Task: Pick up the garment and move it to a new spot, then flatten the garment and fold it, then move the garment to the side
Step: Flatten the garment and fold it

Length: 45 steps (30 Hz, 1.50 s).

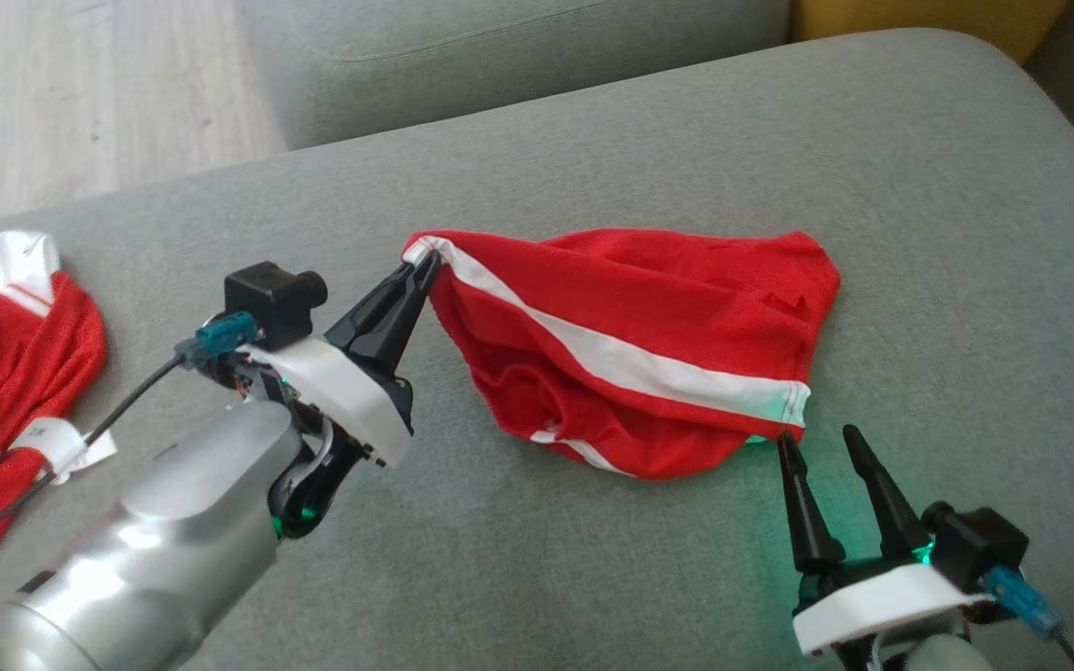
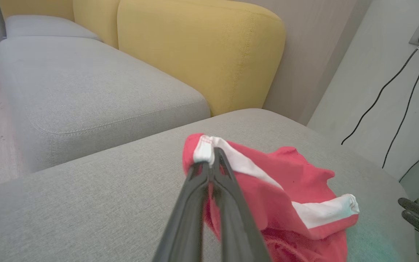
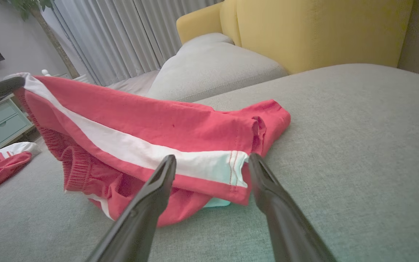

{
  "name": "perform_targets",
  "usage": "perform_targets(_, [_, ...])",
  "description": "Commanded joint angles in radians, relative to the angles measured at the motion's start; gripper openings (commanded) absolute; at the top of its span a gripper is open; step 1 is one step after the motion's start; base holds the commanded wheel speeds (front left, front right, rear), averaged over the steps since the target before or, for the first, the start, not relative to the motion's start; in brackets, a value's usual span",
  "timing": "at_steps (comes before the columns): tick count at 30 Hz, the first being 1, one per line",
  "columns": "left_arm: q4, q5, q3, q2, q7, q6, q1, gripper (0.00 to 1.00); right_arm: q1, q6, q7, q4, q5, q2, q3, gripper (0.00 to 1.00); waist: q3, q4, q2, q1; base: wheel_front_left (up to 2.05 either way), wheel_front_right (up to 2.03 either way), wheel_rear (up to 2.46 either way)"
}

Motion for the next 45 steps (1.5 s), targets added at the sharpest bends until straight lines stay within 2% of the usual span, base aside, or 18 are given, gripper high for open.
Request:
perform_targets(1, [-0.012,0.006,0.05,0.021,-0.017,0.001,-0.052,0.0,-0.047,-0.001,-0.004,-0.017,0.012,-0.013,0.017,1.0,0.001,0.012,0.0,-0.0001,0.0,0.0,0.0])
perform_targets(10, [0.011,0.019,0.064,-0.011,-0.03,-0.005,-0.05,0.0,-0.171,-0.001,-0.004,0.183,0.054,-0.042,0.038,1.0,0.0,0.027,0.0,-0.0001,0.0,0.0,0.0])
perform_targets(16, [0.018,0.025,0.075,-0.026,-0.034,-0.009,-0.051,0.0,-0.267,-0.001,-0.004,0.326,0.158,-0.054,0.129,1.0,0.01,0.026,0.0,-0.0001,0.0,0.0,0.0])
perform_targets(20, [0.02,0.033,0.075,-0.03,-0.035,-0.012,-0.056,0.0,-0.318,-0.001,-0.004,0.366,0.216,-0.068,0.177,1.0,0.019,0.027,0.0,-0.0001,0.0,0.0,0.0])
perform_targets(21, [0.021,0.035,0.075,-0.03,-0.035,-0.012,-0.057,0.0,-0.327,-0.001,-0.004,0.373,0.224,-0.071,0.188,0.98,0.021,0.026,0.0,-0.0001,0.0,0.0,0.0])
perform_targets(22, [0.022,0.036,0.075,-0.029,-0.035,-0.013,-0.058,0.0,-0.335,-0.001,-0.004,0.378,0.233,-0.075,0.199,0.78,0.023,0.026,0.0,-0.0001,0.0,0.0,0.0])
perform_targets(23, [0.023,0.038,0.075,-0.028,-0.035,-0.013,-0.059,0.0,-0.342,-0.001,-0.004,0.383,0.241,-0.077,0.209,0.51,0.024,0.026,0.0,-0.0001,0.0,0.0,0.0])
perform_targets(24, [0.025,0.038,0.074,-0.027,-0.036,-0.014,-0.06,0.0,-0.347,-0.001,-0.004,0.388,0.25,-0.079,0.219,0.31,0.025,0.025,0.0,-0.0001,0.0,0.0,0.0])
perform_targets(25, [0.026,0.039,0.074,-0.026,-0.036,-0.014,-0.061,0.0,-0.352,-0.001,-0.004,0.392,0.26,-0.081,0.23,0.19,0.025,0.025,0.0,-0.0001,0.0,0.0,0.0])
perform_targets(26, [0.028,0.039,0.074,-0.025,-0.036,-0.015,-0.061,0.0,-0.357,-0.001,-0.004,0.395,0.269,-0.084,0.243,0.0,0.025,0.025,0.0,-0.0001,0.0,0.0,0.0])
perform_targets(31, [0.035,0.048,0.077,-0.017,-0.036,-0.014,-0.071,0.0,-0.383,-0.001,-0.004,0.37,0.293,-0.106,0.256,0.0,0.027,0.023,0.0,-0.0001,0.0,0.0,0.0])
perform_targets(37, [0.032,0.094,0.08,0.012,-0.037,-0.009,-0.116,0.0,-0.456,-0.001,-0.004,0.254,0.275,-0.122,0.18,0.0,0.055,0.007,0.0,-0.0001,0.0,0.0,0.0])
perform_targets(41, [0.04,0.168,0.071,0.043,-0.034,-0.004,-0.217,0.0,-0.592,-0.001,-0.004,0.191,0.246,-0.156,0.13,0.0,0.106,-0.004,0.0,-0.0001,0.0,0.0,0.0])
perform_targets(45, [0.05,0.285,0.084,0.067,-0.037,0.009,-0.378,0.0,-0.798,-0.001,-0.004,0.184,0.221,-0.201,0.126,0.0,0.182,-0.015,0.0,-0.0001,0.0,0.0,0.0])
